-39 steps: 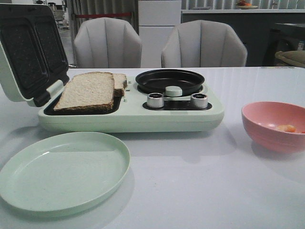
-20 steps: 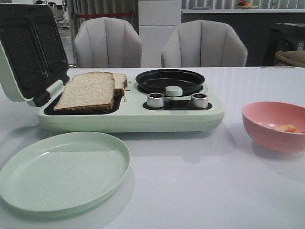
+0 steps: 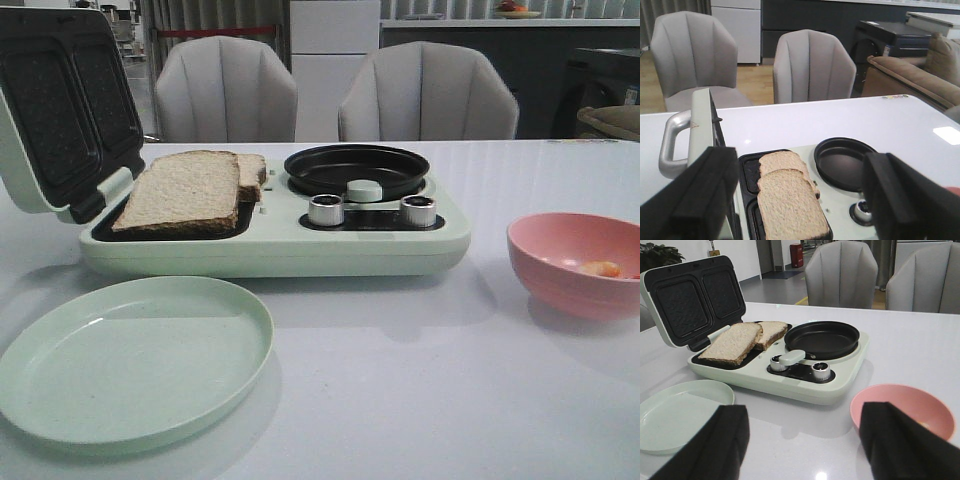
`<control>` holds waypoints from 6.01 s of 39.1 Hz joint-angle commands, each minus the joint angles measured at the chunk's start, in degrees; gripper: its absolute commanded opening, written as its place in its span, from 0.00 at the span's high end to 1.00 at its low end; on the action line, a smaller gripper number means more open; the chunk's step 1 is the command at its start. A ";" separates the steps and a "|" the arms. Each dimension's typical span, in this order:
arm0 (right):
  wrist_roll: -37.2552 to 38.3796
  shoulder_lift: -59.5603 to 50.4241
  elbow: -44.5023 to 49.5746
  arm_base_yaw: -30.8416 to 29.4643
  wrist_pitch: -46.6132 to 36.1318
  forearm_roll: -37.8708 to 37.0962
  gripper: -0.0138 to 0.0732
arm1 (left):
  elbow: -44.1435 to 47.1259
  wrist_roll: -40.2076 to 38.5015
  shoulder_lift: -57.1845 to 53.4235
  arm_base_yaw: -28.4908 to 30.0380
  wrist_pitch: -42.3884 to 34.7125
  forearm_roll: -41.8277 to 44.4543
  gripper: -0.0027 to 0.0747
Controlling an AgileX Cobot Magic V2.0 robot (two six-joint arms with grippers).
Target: Make breakfast with bread and shrimp
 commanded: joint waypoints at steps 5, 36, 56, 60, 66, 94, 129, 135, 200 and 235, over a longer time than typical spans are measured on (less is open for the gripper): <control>-0.16 0.47 -1.57 -0.28 -4.93 -0.05 0.20 | -8.47 -3.43 9.47 7.96 -7.19 -5.89 0.25; -0.16 0.47 -1.57 -0.28 -4.93 -0.05 0.20 | -29.17 21.00 38.91 33.80 14.04 -46.56 0.45; -0.16 0.47 -1.57 -0.28 -4.93 -0.05 0.20 | -34.61 41.17 53.33 37.29 30.01 -71.82 0.47; -0.16 0.47 -1.57 -0.28 -4.93 -0.05 0.20 | -34.61 46.65 54.31 37.04 33.47 -77.72 0.47; -0.16 0.47 -1.57 -0.28 -4.93 -0.05 0.20 | -34.61 48.69 54.30 34.81 34.78 -79.56 0.47; -0.16 0.47 -1.57 -0.28 -4.93 -0.05 0.20 | -34.61 51.10 57.58 8.79 22.56 -65.62 0.76; -0.16 0.47 -1.57 -0.28 -4.86 -0.05 0.20 | -43.60 43.01 58.40 5.37 25.68 -45.87 0.19; -0.16 0.47 -1.57 -0.28 -4.86 -0.05 0.20 | -45.91 31.68 53.83 5.37 27.92 -26.96 0.19; -0.16 0.47 -1.57 -0.28 -4.86 -0.05 0.20 | 21.45 22.00 -38.65 5.37 8.38 -14.02 0.33; -0.16 6.50 -10.98 -0.28 -5.22 -0.01 0.20 | 26.52 22.00 -41.76 5.37 5.07 -14.02 0.33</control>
